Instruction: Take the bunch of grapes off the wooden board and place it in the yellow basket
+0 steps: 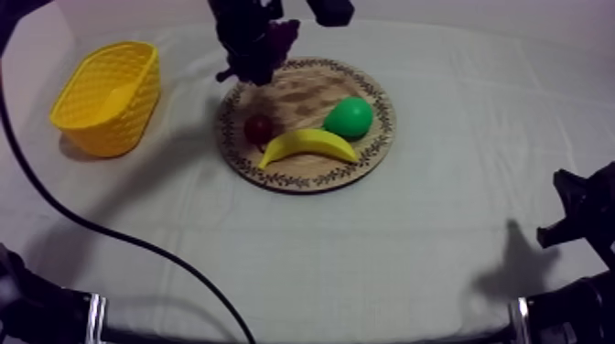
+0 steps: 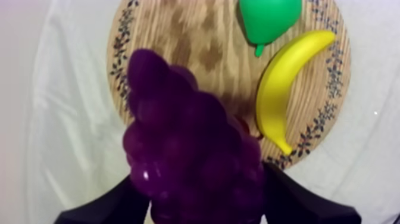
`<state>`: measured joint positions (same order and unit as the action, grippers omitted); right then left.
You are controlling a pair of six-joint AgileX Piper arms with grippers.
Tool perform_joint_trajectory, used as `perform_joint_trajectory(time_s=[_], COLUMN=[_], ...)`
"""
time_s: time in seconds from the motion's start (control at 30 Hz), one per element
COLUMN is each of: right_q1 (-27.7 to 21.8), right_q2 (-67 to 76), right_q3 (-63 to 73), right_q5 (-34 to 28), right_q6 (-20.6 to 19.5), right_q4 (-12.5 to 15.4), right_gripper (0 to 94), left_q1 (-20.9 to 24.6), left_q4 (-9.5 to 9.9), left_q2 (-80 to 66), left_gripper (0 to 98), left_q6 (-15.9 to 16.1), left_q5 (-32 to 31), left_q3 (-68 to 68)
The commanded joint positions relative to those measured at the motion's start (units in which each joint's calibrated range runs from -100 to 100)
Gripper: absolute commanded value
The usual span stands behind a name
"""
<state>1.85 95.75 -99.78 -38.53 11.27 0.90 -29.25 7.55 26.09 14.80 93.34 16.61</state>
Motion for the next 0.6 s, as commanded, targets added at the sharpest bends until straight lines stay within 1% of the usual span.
perform_joint_trajectory(time_s=[0.0, 0.2, 0.3, 0.57], right_q1=[0.0, 0.0, 0.0, 0.0], right_q2=[0.0, 0.0, 0.0, 0.0], right_q3=[0.0, 0.0, 0.0, 0.0], right_q5=[0.0, 0.0, 0.0, 0.0], right_q6=[0.0, 0.0, 0.0, 0.0], right_q4=[0.0, 0.0, 0.0, 0.0], right_gripper=[0.3, 0.3, 0.3, 0.3], left_q1=[0.4, 3.1, 5.1, 12.5], left_q4=[-0.41, -1.98, -2.46, -3.93], left_q2=[-3.4, -9.1, -11.5, -17.2], left_gripper=[60.6, 59.7, 58.8, 57.8], left_q6=[-0.4, -2.6, -3.5, -4.8], left_q5=[-0.1, -0.3, -0.3, 0.2], left_q3=[-2.4, -6.8, -8.7, -13.3])
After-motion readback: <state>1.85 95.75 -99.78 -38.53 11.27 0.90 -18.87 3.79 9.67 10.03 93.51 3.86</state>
